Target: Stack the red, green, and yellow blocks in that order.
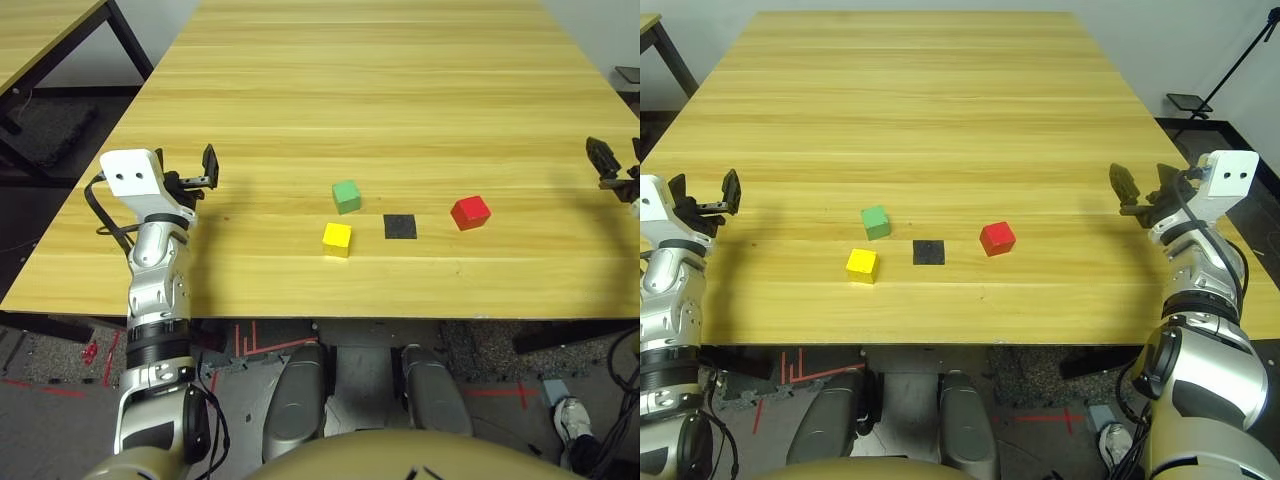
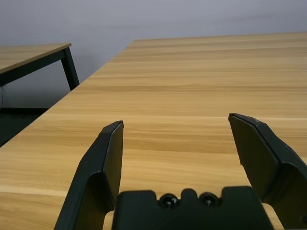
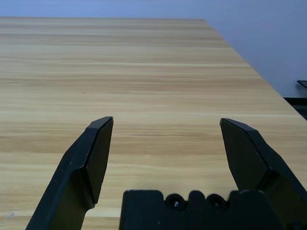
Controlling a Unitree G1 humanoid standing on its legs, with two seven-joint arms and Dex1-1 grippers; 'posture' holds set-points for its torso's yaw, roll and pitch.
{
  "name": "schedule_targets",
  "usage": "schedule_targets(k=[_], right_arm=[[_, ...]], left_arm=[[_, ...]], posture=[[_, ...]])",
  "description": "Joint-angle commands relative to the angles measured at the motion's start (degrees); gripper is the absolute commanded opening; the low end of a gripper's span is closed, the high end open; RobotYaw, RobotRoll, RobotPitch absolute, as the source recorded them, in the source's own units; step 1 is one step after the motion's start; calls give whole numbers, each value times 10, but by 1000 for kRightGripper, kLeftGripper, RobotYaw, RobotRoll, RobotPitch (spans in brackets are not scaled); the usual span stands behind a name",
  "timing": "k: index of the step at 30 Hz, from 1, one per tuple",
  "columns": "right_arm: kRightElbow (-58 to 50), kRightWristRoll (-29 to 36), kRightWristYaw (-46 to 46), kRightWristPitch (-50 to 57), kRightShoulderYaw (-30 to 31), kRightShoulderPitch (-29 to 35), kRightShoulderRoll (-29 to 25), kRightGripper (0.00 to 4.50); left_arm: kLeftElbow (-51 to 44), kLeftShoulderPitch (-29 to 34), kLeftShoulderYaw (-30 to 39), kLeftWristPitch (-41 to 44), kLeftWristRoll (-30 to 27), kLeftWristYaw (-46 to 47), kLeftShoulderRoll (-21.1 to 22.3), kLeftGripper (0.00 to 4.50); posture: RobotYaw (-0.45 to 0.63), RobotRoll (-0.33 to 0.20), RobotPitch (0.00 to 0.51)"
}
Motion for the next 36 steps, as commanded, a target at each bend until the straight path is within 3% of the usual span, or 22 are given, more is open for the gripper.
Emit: schedule_targets(k=[1, 4, 6, 9, 13, 16, 18, 27, 30, 36], right_arm=[[7, -3, -8, 6, 0, 2, -9, 4500], [13, -7, -17, 5, 2, 7, -10, 4500], [7, -11, 0, 11, 10, 1, -9, 4500], [-11, -40, 84, 20, 57, 1, -16, 4500], [-68, -90, 271, 58, 158, -7, -31, 4500], [-98, -134, 385, 57, 235, -32, -41, 4500], [-95, -169, 426, 35, 279, -57, -44, 4500], [-6, -271, 466, -53, 382, -177, 5, 4500], [14, -292, 457, -63, 395, -199, 20, 4500], [37, -323, 451, -77, 416, -234, 64, 4500]], left_arm=[[6, 4, -13, 22, 5, -1, -5, 4470], [24, 9, -18, 34, 3, -7, -7, 4470], [-14, 4, -18, 56, -10, -22, 7, 4470], [-78, -12, -21, 134, -60, -68, 34, 4470], [-164, -19, -66, 257, -126, -198, 120, 4470], [-212, -10, -113, 313, -131, -273, 191, 4470], [-238, -21, -133, 340, -137, -297, 217, 4470], [-295, -86, -168, 423, -174, -305, 198, 4470], [-315, -85, -171, 448, -188, -300, 185, 4470], [-366, -51, -202, 498, -193, -318, 211, 4470]], posture=[[48, -111, 101], [61, -113, 100], [89, -108, 98], [116, -102, 88], [150, -120, 74], [176, -128, 68], [195, -131, 61], [312, -159, 51], [337, -166, 50], [418, -185, 65]])
